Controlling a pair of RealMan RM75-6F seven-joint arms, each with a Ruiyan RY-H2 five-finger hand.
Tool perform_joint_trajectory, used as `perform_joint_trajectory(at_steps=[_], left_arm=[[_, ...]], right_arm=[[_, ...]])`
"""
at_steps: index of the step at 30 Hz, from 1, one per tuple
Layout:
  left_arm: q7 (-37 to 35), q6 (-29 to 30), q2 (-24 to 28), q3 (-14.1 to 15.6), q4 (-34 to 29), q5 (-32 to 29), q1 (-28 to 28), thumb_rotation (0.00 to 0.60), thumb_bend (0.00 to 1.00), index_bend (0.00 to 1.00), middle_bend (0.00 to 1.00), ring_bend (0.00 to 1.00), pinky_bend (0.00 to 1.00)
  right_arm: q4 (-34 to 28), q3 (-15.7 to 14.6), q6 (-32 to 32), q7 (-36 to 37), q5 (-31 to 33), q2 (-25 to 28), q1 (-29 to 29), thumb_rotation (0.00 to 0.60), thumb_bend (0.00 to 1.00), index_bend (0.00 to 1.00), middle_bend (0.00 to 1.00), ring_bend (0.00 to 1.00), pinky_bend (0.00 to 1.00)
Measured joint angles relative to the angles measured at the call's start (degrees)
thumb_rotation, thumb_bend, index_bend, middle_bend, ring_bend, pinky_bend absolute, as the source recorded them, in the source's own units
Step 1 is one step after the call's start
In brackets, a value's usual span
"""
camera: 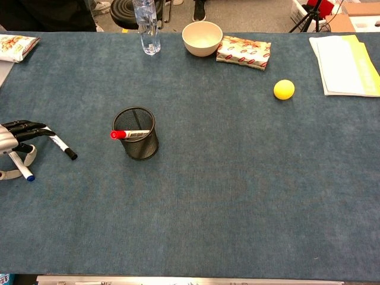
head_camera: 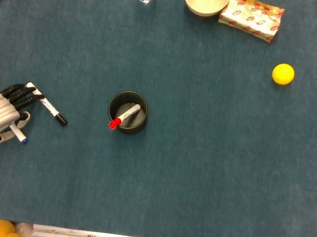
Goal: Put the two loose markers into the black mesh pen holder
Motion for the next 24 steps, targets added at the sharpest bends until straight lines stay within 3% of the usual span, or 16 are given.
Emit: perform_joint_trajectory(at_steps=[13, 24], left_arm=[[-0.21, 0.44, 0.14, -0.31, -0.62, -0.56, -0.36, 0.6, 0.25, 0.63, 0.12, 0.01, 0.1], [-6.85, 3.36, 3.68, -2.09, -4.96, -2.43, -1.3, 0.6, 0.25, 0.64, 0.12, 0.01, 0.11]], right_arm=[[0.28, 0.0, 0.4, 0.71, -0.33, 0.14, -0.26, 0.6, 0.03, 0.14, 0.27, 0.14, 0.3], [0.9, 0.11, 0.07, 1.32, -0.57, -0.21, 0.04, 0.6, 0.03, 0.14, 0.27, 0.14, 0.3]])
